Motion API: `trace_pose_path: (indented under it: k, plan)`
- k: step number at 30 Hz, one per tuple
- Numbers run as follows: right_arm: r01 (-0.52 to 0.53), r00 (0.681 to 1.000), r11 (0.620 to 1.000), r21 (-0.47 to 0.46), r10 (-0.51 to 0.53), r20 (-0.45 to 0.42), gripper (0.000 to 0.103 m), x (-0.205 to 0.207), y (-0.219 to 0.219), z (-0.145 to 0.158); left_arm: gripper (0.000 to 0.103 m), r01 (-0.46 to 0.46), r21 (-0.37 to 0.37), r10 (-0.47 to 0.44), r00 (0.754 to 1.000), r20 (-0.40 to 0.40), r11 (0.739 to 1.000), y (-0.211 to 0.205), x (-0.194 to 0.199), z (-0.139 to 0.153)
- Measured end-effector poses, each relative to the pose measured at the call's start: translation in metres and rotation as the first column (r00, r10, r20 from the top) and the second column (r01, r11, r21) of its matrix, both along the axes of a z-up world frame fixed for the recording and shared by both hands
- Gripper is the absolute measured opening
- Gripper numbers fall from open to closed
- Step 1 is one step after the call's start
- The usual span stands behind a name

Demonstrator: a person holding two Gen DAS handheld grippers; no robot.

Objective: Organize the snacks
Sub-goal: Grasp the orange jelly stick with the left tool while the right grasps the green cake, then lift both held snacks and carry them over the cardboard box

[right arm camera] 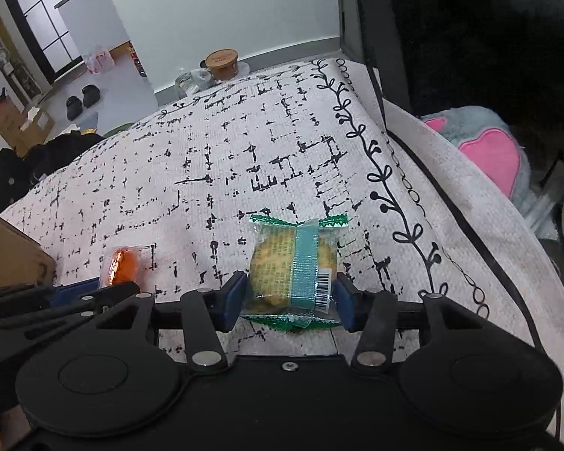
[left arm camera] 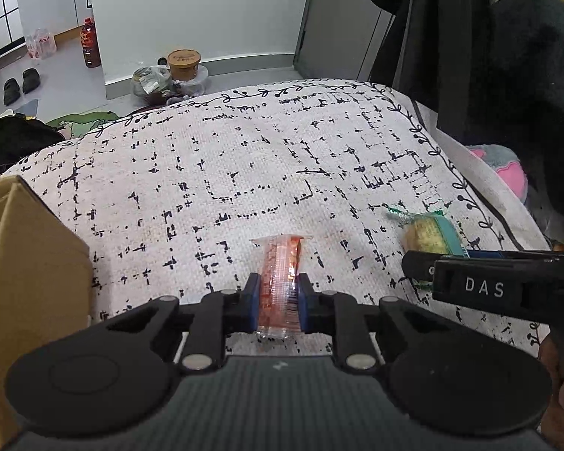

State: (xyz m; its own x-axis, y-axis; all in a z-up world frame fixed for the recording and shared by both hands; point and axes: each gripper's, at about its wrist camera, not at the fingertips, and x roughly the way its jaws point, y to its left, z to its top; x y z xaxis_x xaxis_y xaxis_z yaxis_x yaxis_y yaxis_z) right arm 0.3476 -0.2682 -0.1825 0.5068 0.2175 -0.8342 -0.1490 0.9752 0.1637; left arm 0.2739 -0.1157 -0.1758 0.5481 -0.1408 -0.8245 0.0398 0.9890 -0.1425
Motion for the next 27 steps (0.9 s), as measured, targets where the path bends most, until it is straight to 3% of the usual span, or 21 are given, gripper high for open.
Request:
trace_pose_path:
  k: [10, 27]
  plan:
    - [0.045, 0.997, 0.999, 0.026, -0.046, 0.056, 0.046, -0.025, 0.008, 0.027, 0.018, 0.029, -0.036, -0.027, 0.998, 0.056, 0.999, 0.010, -0.021, 0.029]
    - [0.056, 0.987, 0.995, 0.081, -0.067, 0.144, 0.046, -0.061, 0.034, 0.073, 0.018, 0.009, -0.020, -0.006, 0.991, 0.134, 1.000, 0.044, -0.054, 0.071]
